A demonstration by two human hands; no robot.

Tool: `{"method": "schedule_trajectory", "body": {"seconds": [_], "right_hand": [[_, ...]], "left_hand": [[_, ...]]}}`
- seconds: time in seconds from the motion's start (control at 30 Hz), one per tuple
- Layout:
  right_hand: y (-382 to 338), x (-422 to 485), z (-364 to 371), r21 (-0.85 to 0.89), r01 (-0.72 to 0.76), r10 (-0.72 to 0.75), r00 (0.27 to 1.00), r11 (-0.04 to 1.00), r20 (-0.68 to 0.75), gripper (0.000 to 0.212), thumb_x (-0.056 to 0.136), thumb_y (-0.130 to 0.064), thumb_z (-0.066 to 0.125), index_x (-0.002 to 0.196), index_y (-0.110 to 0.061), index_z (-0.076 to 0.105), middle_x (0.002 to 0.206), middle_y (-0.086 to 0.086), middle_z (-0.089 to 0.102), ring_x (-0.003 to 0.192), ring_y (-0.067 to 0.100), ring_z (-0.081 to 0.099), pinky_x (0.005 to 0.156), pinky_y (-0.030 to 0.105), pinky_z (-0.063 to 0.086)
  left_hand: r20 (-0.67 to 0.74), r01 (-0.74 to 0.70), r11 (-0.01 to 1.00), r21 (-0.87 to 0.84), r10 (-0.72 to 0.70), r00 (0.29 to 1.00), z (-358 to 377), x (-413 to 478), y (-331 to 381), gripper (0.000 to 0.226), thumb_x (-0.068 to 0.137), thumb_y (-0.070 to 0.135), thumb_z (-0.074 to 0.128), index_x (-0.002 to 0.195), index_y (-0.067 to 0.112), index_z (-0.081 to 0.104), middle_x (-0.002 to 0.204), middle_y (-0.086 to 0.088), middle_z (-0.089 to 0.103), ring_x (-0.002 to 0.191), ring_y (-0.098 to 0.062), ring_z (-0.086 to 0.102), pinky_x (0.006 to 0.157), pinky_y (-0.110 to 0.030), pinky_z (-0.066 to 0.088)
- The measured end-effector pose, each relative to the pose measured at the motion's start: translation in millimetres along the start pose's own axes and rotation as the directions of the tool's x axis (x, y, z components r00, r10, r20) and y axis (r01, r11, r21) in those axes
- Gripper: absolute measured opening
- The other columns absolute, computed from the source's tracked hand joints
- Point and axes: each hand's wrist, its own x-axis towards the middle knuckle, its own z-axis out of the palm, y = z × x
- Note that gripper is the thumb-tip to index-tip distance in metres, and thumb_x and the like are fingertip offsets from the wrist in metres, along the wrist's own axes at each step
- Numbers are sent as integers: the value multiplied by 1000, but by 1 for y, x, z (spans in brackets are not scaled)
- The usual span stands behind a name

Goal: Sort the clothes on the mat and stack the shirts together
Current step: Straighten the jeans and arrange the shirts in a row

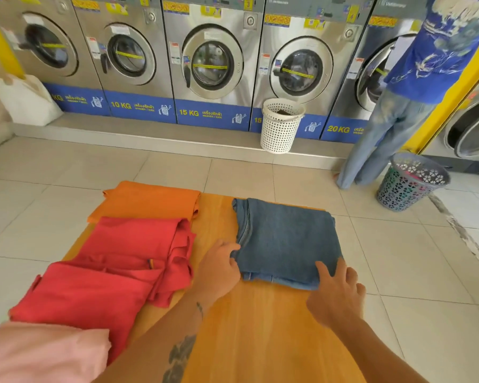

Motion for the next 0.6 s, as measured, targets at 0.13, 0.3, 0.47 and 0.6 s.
{"method": "schedule_trajectory", "body": {"seconds": [0.13, 0.3, 0.47, 0.6], "right_hand": [[5, -32, -11, 273, 150, -179, 981, 950, 82, 70, 81, -22, 52, 147, -32, 29, 149, 8, 29, 129, 33, 37, 103, 42, 39], [-3, -59, -29, 609, 294, -403, 914, 737, 47, 58, 89, -14, 55, 144, -28, 40, 135, 1, 44, 101, 13, 52, 75, 23, 45], [-30, -80, -40, 743, 249, -448, 891, 621, 76, 49, 92, -9, 53, 137, -29, 48, 126, 2, 53, 87, 15, 60, 58, 23, 42], [-52, -98, -43, 781, 240, -487, 869, 576, 92, 40, 94, -14, 54, 130, -30, 53, 111, -2, 57, 71, 14, 59, 57, 24, 42]], "left_hand": [[-180, 54, 985, -163, -83, 980, -39, -53, 12, 38, 88, 6, 48, 116, 23, 66, 108, 5, 62, 72, -1, 54, 64, -18, 42], [-284, 90, 974, -206, -148, 947, -75, -126, 17, 33, 88, 6, 52, 102, 31, 68, 106, 14, 64, 88, 7, 57, 78, -4, 38], [-375, 131, 952, -278, -234, 897, -95, -184, 10, 42, 83, -3, 55, 90, 36, 67, 96, 18, 65, 92, 4, 59, 89, -19, 46], [-397, 158, 954, -257, -253, 883, -121, -200, -5, 37, 82, -5, 55, 98, 24, 71, 101, 9, 68, 94, -4, 61, 91, -22, 47]]}}
